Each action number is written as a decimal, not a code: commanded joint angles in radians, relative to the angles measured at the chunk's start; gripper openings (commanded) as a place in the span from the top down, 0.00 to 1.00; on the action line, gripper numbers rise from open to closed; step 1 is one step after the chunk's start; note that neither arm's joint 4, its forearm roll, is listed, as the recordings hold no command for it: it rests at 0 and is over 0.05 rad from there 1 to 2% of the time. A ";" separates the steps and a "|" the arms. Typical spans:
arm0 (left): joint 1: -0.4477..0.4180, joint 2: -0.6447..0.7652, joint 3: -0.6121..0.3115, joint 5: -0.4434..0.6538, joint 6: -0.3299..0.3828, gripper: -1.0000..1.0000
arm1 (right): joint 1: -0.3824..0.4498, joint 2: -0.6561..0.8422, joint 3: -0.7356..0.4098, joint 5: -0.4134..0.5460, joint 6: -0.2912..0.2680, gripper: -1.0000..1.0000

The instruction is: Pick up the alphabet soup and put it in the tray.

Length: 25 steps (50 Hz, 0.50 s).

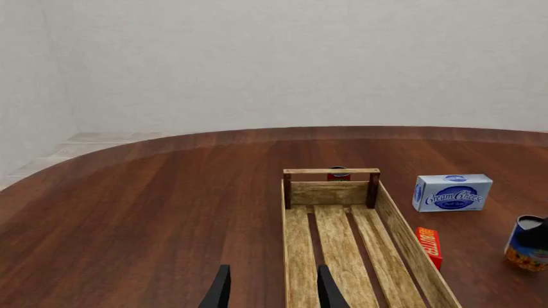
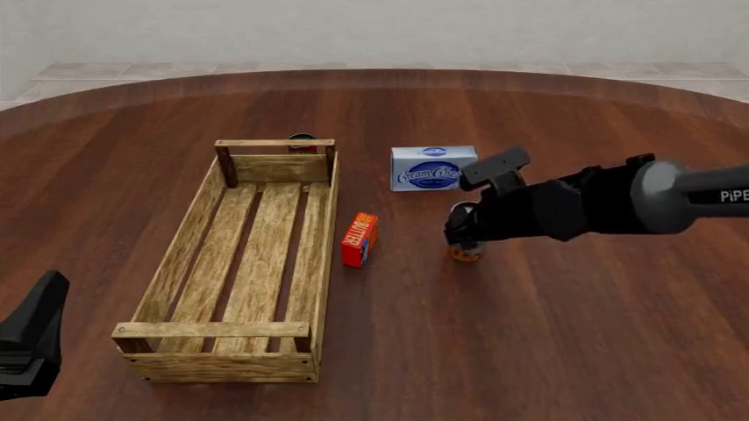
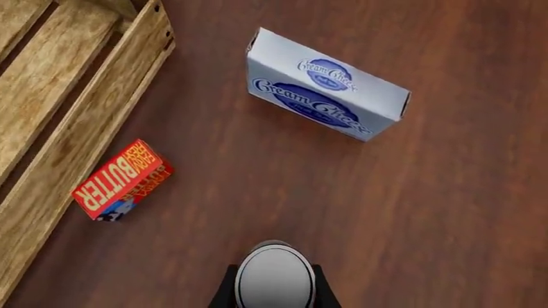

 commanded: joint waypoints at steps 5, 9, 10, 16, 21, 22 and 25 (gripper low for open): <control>0.000 -0.003 0.003 0.000 0.001 0.00 | 0.007 -0.118 0.027 0.044 0.011 1.00; 0.000 -0.003 0.003 0.000 0.000 0.00 | 0.008 -0.149 0.032 0.062 0.005 1.00; 0.000 -0.003 0.003 0.000 0.000 0.00 | 0.008 -0.154 0.032 0.066 0.003 1.00; 0.000 -0.003 0.003 0.000 0.001 0.00 | 0.014 -0.189 0.033 0.089 0.001 1.00; 0.000 -0.003 0.003 0.000 0.000 0.00 | 0.026 -0.221 0.034 0.110 0.001 1.00; 0.000 -0.003 0.003 0.000 0.000 0.00 | 0.032 -0.229 0.034 0.112 -0.002 1.00; 0.000 -0.003 0.003 0.000 0.000 0.00 | 0.040 -0.243 0.030 0.120 0.000 1.00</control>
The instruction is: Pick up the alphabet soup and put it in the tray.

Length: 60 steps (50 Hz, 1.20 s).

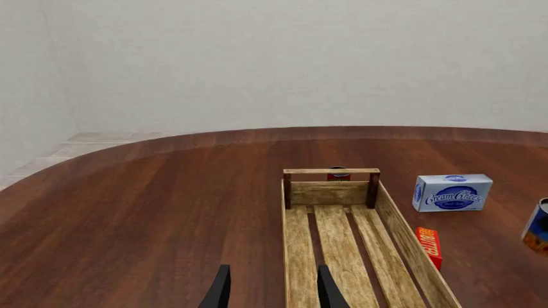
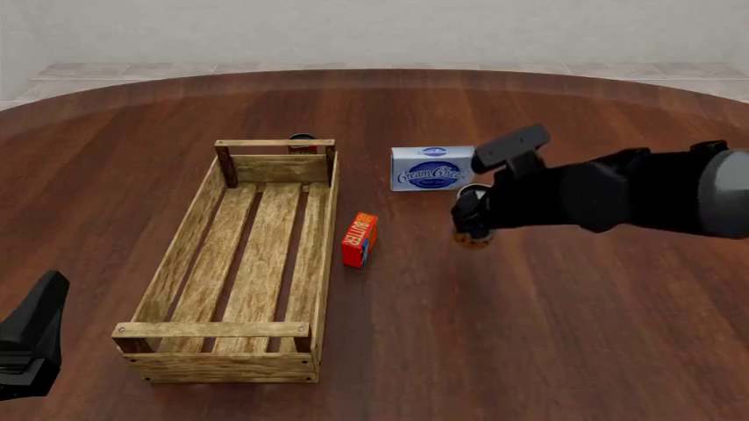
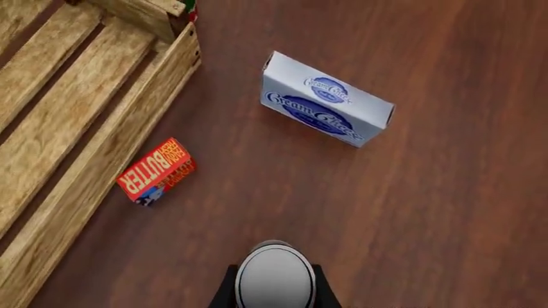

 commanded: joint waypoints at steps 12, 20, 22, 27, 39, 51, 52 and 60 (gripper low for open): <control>0.000 -0.003 0.003 0.000 0.001 0.00 | 0.072 -0.120 -0.031 0.075 0.008 1.00; 0.000 -0.003 0.003 0.000 0.001 0.00 | 0.101 -0.121 -0.053 0.092 0.006 1.00; 0.000 -0.003 0.003 0.000 0.000 0.00 | 0.103 -0.121 -0.057 0.094 0.006 1.00; 0.000 -0.003 0.003 0.000 0.001 0.00 | 0.120 -0.119 -0.077 0.105 0.005 1.00; 0.000 -0.003 0.003 0.000 0.000 0.00 | 0.168 -0.110 -0.143 0.143 -0.007 1.00; 0.000 -0.003 0.003 0.000 0.000 0.00 | 0.229 -0.079 -0.206 0.159 -0.003 1.00; 0.000 -0.003 0.003 0.000 0.000 0.00 | 0.231 -0.077 -0.211 0.161 -0.002 1.00; 0.000 -0.003 0.003 0.000 0.000 0.00 | 0.297 -0.025 -0.299 0.186 0.003 1.00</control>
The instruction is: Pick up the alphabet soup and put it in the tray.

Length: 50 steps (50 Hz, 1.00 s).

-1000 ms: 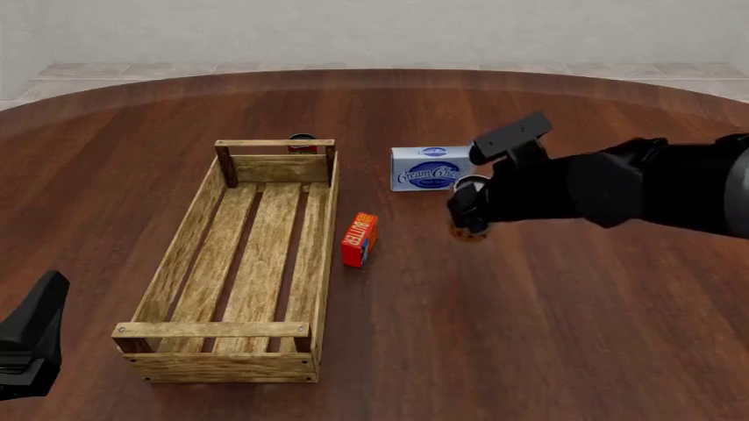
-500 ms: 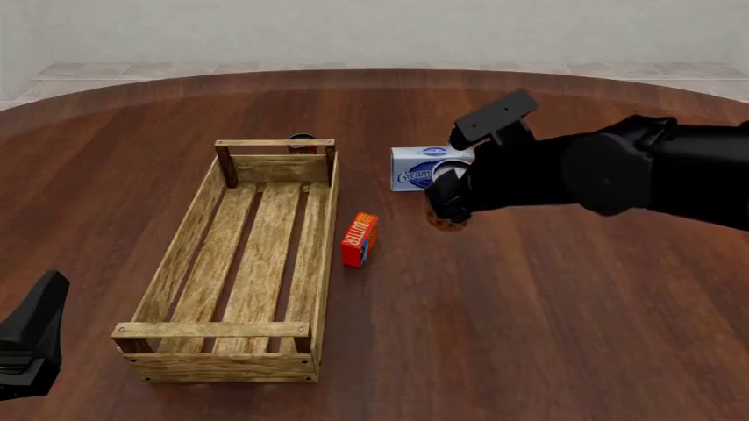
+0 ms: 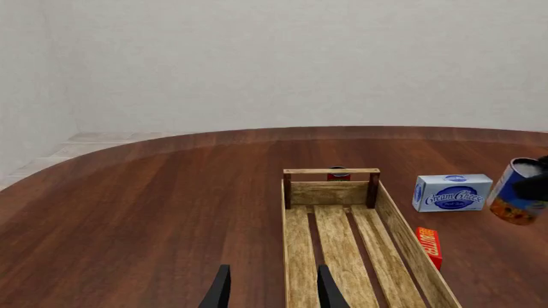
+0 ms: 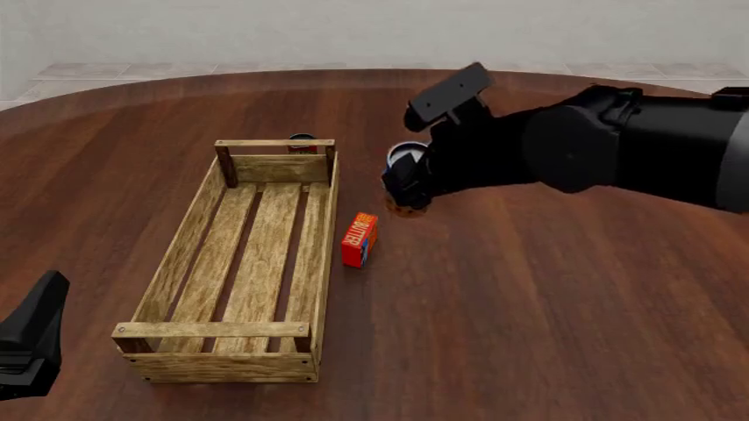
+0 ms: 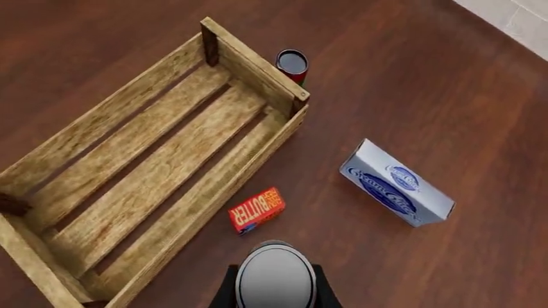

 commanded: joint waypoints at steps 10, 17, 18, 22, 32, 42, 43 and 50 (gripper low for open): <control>0.000 -0.003 0.003 0.000 0.000 0.00 | 0.116 0.077 -0.155 0.039 0.028 1.00; 0.000 -0.003 0.003 0.000 0.001 0.00 | 0.146 0.091 -0.179 0.035 0.038 1.00; 0.000 -0.003 0.003 0.000 0.000 0.00 | 0.151 0.094 -0.182 0.033 0.039 1.00; 0.000 -0.003 0.003 0.000 0.000 0.00 | 0.162 0.108 -0.197 0.027 0.043 1.00; 0.000 -0.003 0.003 0.000 0.001 0.00 | 0.183 0.141 -0.238 0.028 0.050 1.00; 0.000 -0.003 0.003 0.000 0.000 0.00 | 0.202 0.178 -0.274 0.026 0.056 1.00; 0.000 -0.003 0.003 0.000 0.000 0.00 | 0.204 0.182 -0.278 0.026 0.055 1.00; 0.000 -0.003 0.003 0.000 0.000 0.00 | 0.218 0.210 -0.301 0.023 0.061 1.00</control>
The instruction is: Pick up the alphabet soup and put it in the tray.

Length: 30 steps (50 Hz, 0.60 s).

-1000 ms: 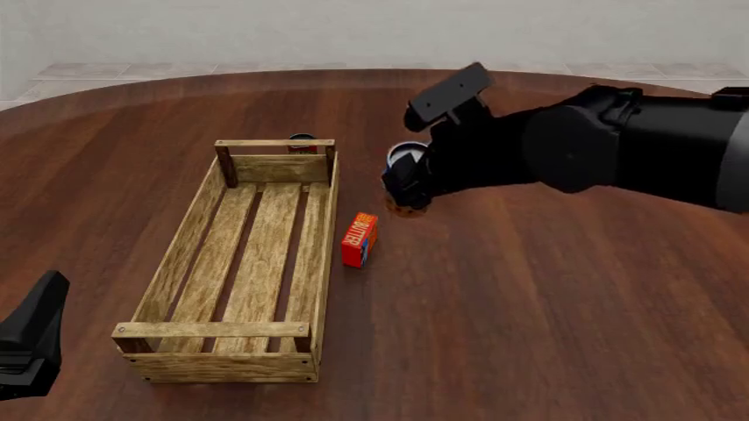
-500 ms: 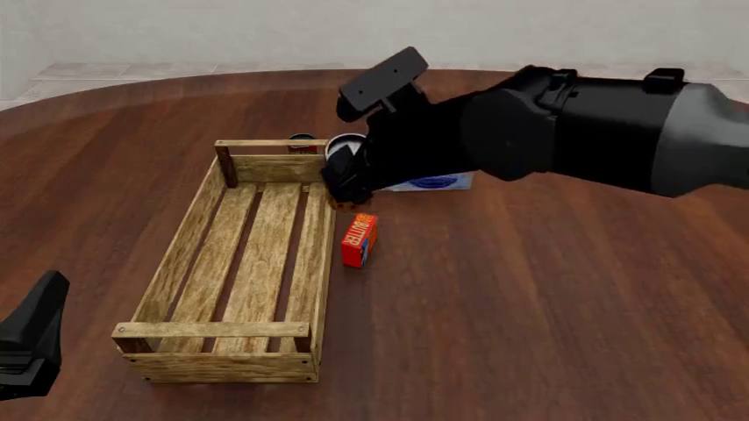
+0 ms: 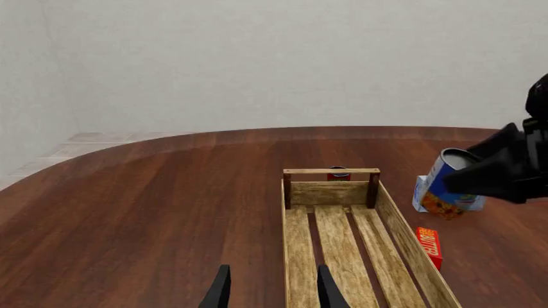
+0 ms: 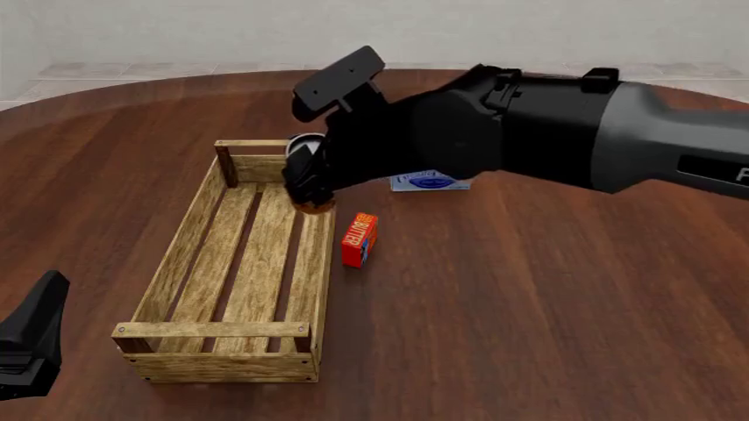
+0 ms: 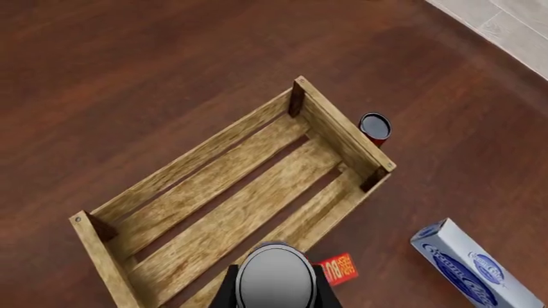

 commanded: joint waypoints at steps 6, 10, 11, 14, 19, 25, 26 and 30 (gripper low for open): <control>0.000 -0.003 0.003 0.000 0.000 0.00 | 0.035 0.069 -0.068 -0.009 0.030 1.00; 0.000 -0.003 0.003 0.000 0.000 0.00 | 0.043 0.089 -0.086 -0.011 0.032 1.00; 0.000 -0.003 0.003 0.000 0.000 0.00 | 0.044 0.093 -0.088 -0.012 0.033 1.00; 0.000 -0.003 0.003 0.000 0.000 0.00 | 0.053 0.110 -0.099 -0.014 0.036 1.00; 0.000 -0.003 0.003 0.000 0.000 0.00 | 0.064 0.135 -0.116 -0.014 0.036 1.00; 0.000 -0.003 0.003 0.000 0.001 0.00 | 0.071 0.161 -0.135 -0.015 0.041 1.00; 0.000 -0.003 0.003 0.000 0.001 0.00 | 0.071 0.161 -0.135 -0.015 0.041 1.00; 0.000 -0.003 0.003 0.000 0.000 0.00 | 0.076 0.183 -0.145 -0.020 0.047 1.00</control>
